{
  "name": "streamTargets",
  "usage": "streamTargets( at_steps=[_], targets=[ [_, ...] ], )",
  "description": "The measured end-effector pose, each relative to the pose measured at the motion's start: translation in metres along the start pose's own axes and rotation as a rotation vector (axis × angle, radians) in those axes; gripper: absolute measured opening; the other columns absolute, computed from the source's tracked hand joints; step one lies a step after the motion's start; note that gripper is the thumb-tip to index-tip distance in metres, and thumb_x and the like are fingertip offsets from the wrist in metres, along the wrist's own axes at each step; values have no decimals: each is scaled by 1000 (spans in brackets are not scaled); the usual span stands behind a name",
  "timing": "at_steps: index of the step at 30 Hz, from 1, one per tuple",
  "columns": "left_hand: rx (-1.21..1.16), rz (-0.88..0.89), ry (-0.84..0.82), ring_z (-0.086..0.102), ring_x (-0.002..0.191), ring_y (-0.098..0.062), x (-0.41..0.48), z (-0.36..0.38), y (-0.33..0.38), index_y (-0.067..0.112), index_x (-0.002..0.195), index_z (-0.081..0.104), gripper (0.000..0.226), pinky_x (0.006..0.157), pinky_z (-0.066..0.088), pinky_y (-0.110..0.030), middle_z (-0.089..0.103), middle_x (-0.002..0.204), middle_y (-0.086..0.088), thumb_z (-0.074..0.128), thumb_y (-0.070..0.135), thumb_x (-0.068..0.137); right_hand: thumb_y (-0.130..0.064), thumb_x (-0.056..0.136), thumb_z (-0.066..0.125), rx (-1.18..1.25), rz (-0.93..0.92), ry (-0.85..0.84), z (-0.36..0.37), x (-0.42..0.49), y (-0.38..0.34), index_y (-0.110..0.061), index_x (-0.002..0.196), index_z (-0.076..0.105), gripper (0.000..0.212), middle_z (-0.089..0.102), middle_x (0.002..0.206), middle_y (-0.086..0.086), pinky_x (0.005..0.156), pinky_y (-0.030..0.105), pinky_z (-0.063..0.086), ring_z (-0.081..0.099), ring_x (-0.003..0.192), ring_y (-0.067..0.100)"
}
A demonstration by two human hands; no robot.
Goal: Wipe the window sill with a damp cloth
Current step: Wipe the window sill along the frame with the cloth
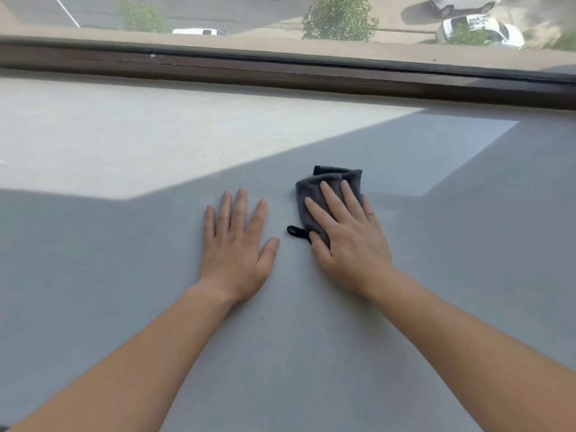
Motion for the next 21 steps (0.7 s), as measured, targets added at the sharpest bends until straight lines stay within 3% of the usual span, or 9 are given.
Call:
streamTargets(
  at_steps=[2,5,7,9,12,14,18,21],
  targets=[
    [-1,5,-14,-25,149,-23,1,0,0,30,157,-2,80,119,-15,-49,-18,165,-4,3,62,85,-51,95,27,1,-2,-41,-5,-8,22,-34,155,32,63,14,168,-6,125,44,-1,1,156,21],
    [-4,3,-17,-25,149,-23,1,0,-2,30,158,-1,78,119,-16,-48,-18,165,-4,9,61,87,-51,98,25,7,262,-32,-17,-6,63,-34,158,21,63,3,169,-6,125,43,-6,-8,155,19],
    [-3,2,-7,-24,150,-23,0,0,-2,29,158,0,77,119,-16,-48,-17,166,-5,13,60,88,-48,100,29,26,378,41,-15,-12,53,-32,158,22,61,5,169,-3,125,46,-4,-7,155,23],
    [-10,6,-5,-24,150,-23,0,0,-2,28,158,1,75,119,-16,-48,-16,166,-5,17,59,91,-47,97,32,26,278,84,-3,-33,13,-30,156,31,62,14,168,1,125,49,1,1,155,27],
    [-65,14,-6,-22,150,-22,2,-2,-2,28,158,5,71,120,-16,-47,-13,166,-5,27,56,97,-44,93,41,13,-59,39,20,-85,-34,-26,149,47,59,31,163,3,123,53,15,16,154,30],
    [-153,25,0,-18,151,-21,1,-5,-3,26,158,11,70,120,-16,-47,-9,167,-4,31,55,97,-45,94,41,6,-78,11,20,-100,-24,-28,149,47,58,31,163,-1,124,51,14,17,154,27],
    [-170,94,6,-11,153,-23,-32,-14,3,19,156,20,74,120,-15,-44,1,167,-8,22,54,90,-50,96,30,11,240,34,10,-98,15,-34,156,30,62,13,168,-5,125,41,-5,0,156,20],
    [-179,153,56,-4,153,-25,-79,-11,10,19,153,27,69,121,-13,-46,9,166,-9,23,51,92,-48,96,32,21,315,93,14,-110,-13,-31,156,31,62,14,168,-2,125,48,1,2,156,24]
  ],
)
Point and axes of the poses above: each hand's wrist, its own x-axis towards the middle knuckle, its own z-axis out of the palm, y = z × x, the point moved 3 cm from there along x, towards the middle knuckle
